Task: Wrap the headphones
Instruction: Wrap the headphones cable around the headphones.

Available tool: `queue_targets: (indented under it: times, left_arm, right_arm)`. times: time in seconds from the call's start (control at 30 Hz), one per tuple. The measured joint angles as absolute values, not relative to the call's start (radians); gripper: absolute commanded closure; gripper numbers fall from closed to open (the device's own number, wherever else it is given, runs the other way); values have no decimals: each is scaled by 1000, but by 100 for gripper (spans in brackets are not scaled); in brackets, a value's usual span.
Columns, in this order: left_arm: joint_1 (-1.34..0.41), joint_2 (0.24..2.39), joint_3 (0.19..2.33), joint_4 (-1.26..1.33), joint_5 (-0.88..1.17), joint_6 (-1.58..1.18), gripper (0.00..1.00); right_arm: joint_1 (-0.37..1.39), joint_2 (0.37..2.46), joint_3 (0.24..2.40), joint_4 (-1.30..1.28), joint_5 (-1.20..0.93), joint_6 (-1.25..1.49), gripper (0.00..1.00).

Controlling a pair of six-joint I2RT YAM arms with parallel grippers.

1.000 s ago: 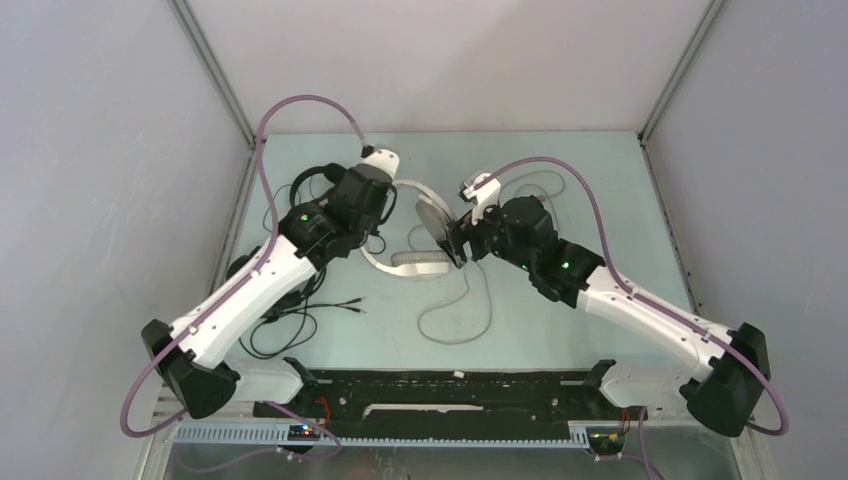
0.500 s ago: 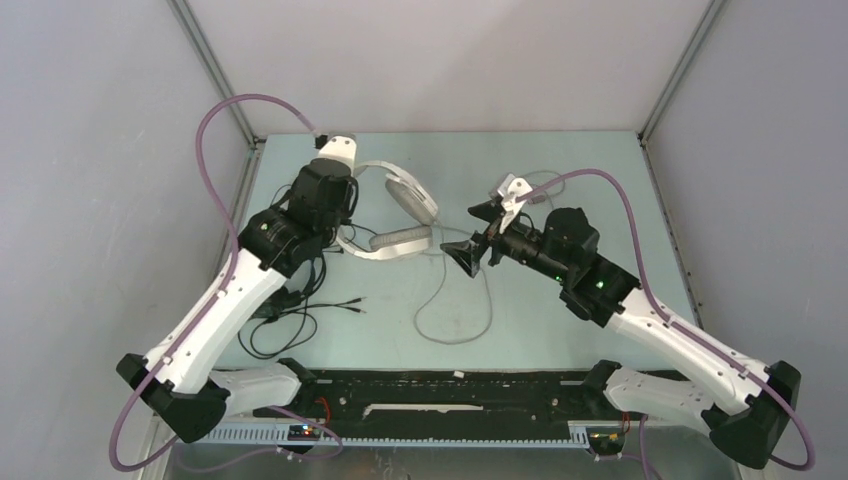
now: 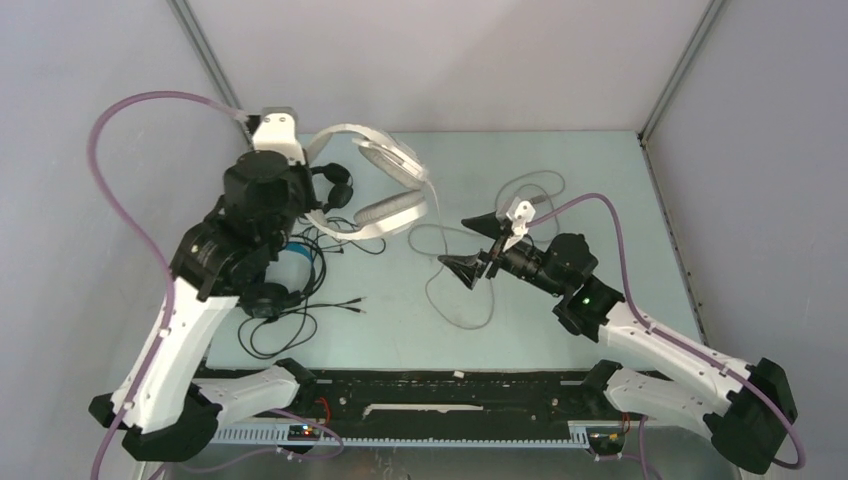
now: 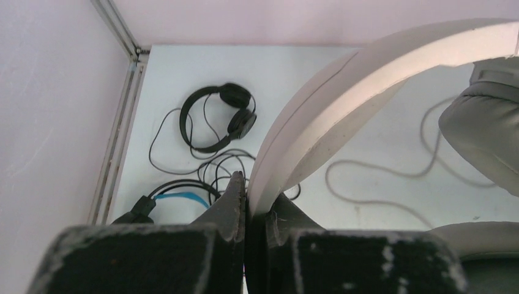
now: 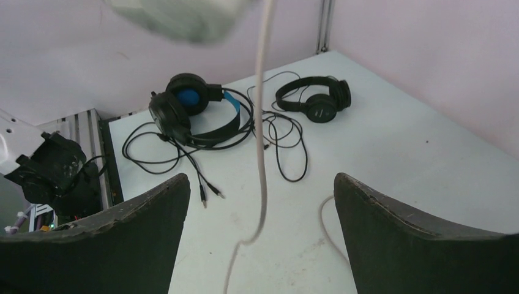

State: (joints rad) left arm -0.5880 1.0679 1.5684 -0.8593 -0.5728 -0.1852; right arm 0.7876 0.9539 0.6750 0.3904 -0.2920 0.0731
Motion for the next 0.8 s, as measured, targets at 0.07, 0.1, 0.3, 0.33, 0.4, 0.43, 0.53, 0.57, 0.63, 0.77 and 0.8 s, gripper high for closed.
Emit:
queue_targets:
  times: [0.07, 0.1, 0.3, 0.33, 0.4, 0.43, 0.53, 0.57, 0.63, 0.77, 0.8]
  left_arm:
    - [-582, 1058, 1610, -862, -573, -194, 100]
    - [-579, 1056, 1632, -862, -574, -199, 100]
    - [-568, 1047, 1711, -855, -573, -233, 100]
    - [-567, 1047, 1718, -855, -573, -236, 100]
    - [-567, 1046, 1729, -855, -572, -242, 100]
    - [-567, 1046, 1730, -855, -572, -247, 100]
    - [-566, 1046, 1730, -855, -568, -261, 100]
    - [-566, 1046, 1730, -855, -567, -263, 100]
    - [-566, 1046, 1730, -855, -564, -270, 100]
    - [-566, 1043, 1729, -849, -553, -284, 100]
    - [-565, 1042, 1726, -847, -547, -288, 100]
  right_arm:
    - [788, 977, 649, 427, -293, 84, 11]
    - [788, 987, 636, 445, -294, 91, 11]
    - [801, 1079, 540, 621, -333, 105, 11]
    - [810, 1101, 527, 645, -340, 103, 11]
    - [828, 1143, 507, 677, -347, 97, 11]
    - [836, 1158, 500, 690, -350, 96, 11]
    - [869, 1210, 488, 738, -352, 88, 11]
    - [882, 1229, 487, 758, -352, 86, 11]
    - [908, 1275, 487, 807, -348, 86, 11]
    - [947, 1376, 487, 918, -323, 85, 11]
    - [952, 1398, 487, 941, -315, 85, 11]
